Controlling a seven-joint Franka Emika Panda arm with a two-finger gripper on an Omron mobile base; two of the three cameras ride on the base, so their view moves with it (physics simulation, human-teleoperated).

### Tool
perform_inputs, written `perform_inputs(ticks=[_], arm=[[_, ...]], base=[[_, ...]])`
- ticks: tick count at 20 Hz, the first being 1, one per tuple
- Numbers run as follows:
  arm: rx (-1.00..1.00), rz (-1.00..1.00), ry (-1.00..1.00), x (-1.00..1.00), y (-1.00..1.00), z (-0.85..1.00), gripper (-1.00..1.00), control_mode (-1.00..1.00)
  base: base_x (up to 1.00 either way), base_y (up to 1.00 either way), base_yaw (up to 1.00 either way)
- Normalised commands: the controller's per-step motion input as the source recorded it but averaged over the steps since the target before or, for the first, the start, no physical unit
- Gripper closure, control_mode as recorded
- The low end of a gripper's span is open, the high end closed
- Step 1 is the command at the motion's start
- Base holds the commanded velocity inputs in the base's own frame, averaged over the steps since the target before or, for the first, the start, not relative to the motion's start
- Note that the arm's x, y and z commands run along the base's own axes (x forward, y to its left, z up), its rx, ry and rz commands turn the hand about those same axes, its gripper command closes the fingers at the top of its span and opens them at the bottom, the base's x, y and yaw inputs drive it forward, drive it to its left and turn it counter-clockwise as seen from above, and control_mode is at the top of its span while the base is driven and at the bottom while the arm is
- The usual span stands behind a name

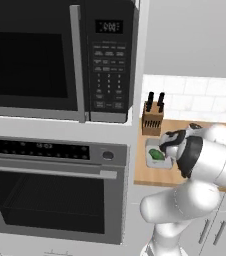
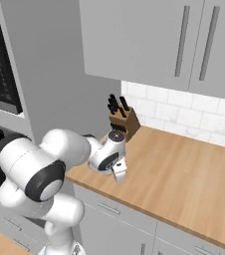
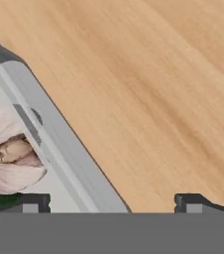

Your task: Take the meat container that has the chicken drumstick and place it on the second highest rack of the freezer. Then take the vegetable container that has the garlic and broccoli and place it on the highest rack of the freezer.

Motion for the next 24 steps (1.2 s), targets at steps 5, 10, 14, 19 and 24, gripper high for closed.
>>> perform_inputs(ticks=[5,10,14,19,24], arm=[[0.00,0.01,0.10,0.00,0.07,-0.47,-1.00,-1.00],[0.00,0.01,0.16,0.00,0.28,-0.54,1.00,-1.00],[-0.02,0.06,0.16,0.00,0.51,-0.72,1.00,-1.00],[0.00,0.14,0.10,0.00,0.38,-0.54,1.00,-1.00],[0.00,0.12,-0.07,-0.23,0.09,0.21,1.00,-1.00]], base=[[0.00,0.00,0.00],[0.00,0.00,0.00],[0.00,0.00,0.00],[0.00,0.00,0.00],[0.00,0.00,0.00]])
